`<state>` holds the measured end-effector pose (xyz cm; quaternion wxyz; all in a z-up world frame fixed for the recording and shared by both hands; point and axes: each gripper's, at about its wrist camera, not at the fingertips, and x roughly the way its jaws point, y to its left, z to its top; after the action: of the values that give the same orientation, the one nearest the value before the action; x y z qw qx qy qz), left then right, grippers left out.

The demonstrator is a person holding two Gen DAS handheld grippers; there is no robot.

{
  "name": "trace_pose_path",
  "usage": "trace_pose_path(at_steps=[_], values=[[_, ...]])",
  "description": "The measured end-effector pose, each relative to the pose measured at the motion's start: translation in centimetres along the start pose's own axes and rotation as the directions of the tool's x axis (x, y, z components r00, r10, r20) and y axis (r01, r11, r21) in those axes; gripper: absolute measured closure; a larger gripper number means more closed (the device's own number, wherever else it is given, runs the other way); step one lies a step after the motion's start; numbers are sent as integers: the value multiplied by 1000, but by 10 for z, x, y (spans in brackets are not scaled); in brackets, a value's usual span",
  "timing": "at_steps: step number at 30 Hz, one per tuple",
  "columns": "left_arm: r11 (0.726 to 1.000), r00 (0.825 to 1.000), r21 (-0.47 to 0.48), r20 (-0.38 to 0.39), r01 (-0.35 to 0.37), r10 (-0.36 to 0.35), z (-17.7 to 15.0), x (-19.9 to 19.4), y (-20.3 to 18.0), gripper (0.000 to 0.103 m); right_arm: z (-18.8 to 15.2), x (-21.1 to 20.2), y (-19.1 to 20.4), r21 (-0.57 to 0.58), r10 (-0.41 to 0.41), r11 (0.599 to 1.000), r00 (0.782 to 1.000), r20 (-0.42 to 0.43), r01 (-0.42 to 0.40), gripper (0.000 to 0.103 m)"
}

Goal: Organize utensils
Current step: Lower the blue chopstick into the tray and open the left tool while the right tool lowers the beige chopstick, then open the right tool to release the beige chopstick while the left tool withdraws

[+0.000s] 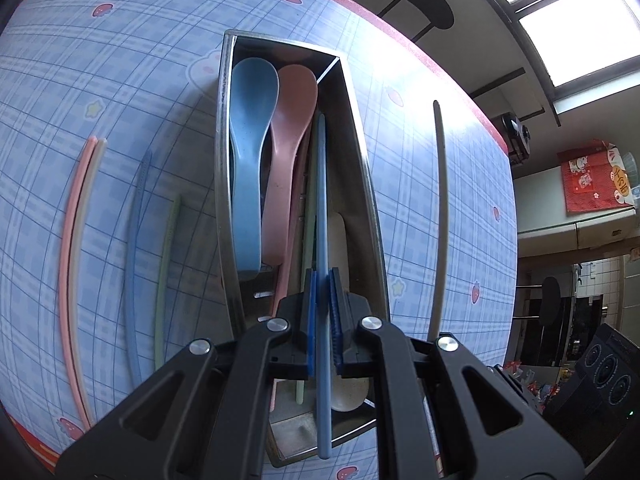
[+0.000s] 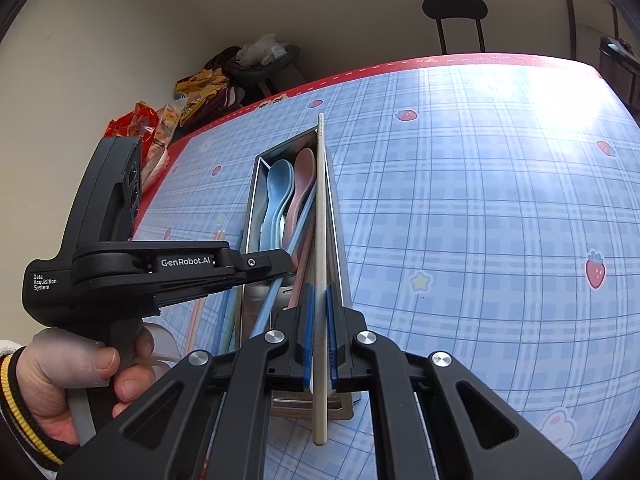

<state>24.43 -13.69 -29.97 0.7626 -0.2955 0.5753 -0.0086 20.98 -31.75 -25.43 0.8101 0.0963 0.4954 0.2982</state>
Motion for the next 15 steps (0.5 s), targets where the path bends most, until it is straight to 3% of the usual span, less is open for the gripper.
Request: trace_pose_path(at_steps=[5, 10, 15], values=[[1000, 1000, -6, 2, -7, 7, 5, 2, 1, 93, 2, 7, -1, 9, -3, 1000, 1000, -14, 3, 96], [1000, 998, 2, 62, -14, 14, 8, -20, 12, 92, 7, 24, 10, 17, -3, 1000, 999, -37, 4, 96], [999, 991, 5, 122, -51, 50, 11, -46, 29, 82, 12, 49, 24, 22, -27, 999, 997, -79, 29, 96]])
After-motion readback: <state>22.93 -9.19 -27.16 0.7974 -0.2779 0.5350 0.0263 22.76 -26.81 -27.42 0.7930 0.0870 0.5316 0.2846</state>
